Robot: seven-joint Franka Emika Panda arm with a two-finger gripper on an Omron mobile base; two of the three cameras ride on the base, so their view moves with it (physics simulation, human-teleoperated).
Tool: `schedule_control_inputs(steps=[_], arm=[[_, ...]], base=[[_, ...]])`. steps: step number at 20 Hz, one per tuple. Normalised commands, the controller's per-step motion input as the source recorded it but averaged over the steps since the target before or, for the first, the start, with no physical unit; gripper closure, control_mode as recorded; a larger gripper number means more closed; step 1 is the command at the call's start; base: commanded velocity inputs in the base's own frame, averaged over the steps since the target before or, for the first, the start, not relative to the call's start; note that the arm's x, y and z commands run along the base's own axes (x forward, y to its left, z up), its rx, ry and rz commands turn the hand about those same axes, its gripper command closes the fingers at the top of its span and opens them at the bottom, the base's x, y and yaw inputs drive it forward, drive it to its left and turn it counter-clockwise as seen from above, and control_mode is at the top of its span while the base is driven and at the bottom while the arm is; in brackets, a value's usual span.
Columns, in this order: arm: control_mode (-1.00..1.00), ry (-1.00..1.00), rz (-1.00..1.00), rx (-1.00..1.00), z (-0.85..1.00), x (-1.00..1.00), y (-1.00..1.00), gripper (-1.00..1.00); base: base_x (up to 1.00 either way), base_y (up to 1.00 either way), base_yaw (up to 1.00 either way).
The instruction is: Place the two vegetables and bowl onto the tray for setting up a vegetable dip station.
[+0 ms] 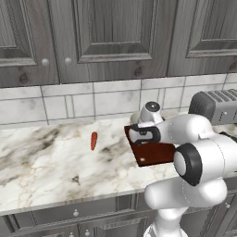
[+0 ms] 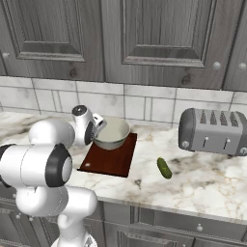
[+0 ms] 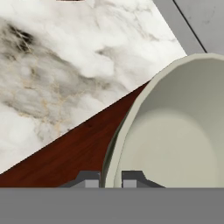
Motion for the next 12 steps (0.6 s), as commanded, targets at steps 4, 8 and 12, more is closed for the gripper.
schedule_control_inputs(steps=[4,8,12], arm=[[-1.00,0.00,0.00,-0.02,-0.11,0.00,0.03,1.00],[-1.00,0.00,0.00,-0.04,-0.07,0.00,0.01,1.00],[-1.00,0.00,0.00,-0.03,-0.01,0.00,0.00,1.00]], base=[[0.00,0.00,0.00],[0.00,0.00,0.00],[0.00,0.00,0.00]])
